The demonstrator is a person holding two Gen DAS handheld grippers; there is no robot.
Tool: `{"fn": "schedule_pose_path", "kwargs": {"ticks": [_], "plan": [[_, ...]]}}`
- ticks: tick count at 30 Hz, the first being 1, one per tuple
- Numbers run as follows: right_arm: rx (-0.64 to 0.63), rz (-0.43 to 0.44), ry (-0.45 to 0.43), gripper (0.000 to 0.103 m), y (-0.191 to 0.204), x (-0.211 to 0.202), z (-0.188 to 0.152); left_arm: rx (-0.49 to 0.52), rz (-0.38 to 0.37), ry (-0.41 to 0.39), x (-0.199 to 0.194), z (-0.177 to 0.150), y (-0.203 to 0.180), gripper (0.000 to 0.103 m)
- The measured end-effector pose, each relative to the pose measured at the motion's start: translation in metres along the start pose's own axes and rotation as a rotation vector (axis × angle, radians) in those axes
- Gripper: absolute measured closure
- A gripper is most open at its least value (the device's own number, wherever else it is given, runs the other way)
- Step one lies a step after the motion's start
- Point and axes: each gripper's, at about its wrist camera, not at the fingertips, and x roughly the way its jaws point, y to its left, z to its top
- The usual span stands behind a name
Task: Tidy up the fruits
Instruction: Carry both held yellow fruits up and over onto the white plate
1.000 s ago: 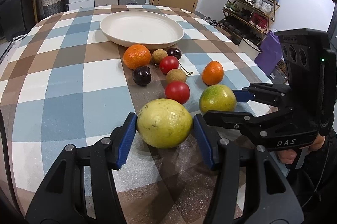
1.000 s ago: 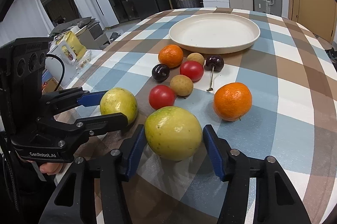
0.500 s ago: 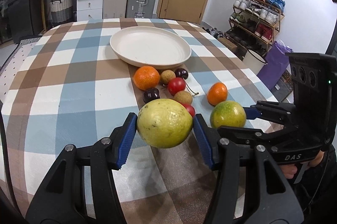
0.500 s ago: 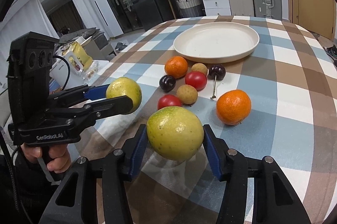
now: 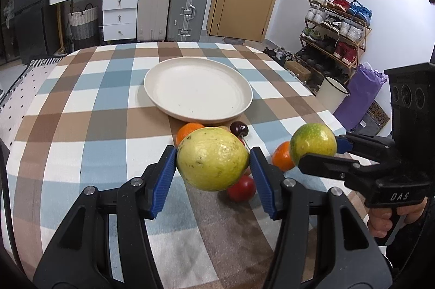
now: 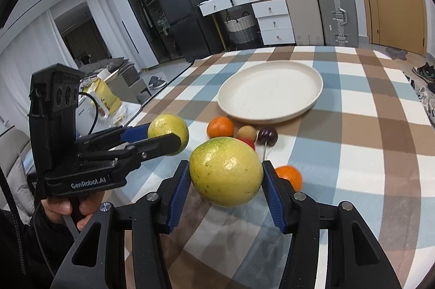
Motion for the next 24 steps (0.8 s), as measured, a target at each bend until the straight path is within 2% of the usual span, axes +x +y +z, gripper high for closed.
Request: {"fn": "schedule_pose_path", "kwargs": {"ticks": [12,24], "plan": [[0.031,-0.046,-0.045,0.05,-0.023,0.001,0.029,-0.005,0.007,-0.027,0.016,0.024,0.008,0.051],[0.053,-0.046,-0.052,0.05,-0.041,0.017,0.048,-0.005,0.026,-0.045,0.041,0.058,0.017,0.051]]}}
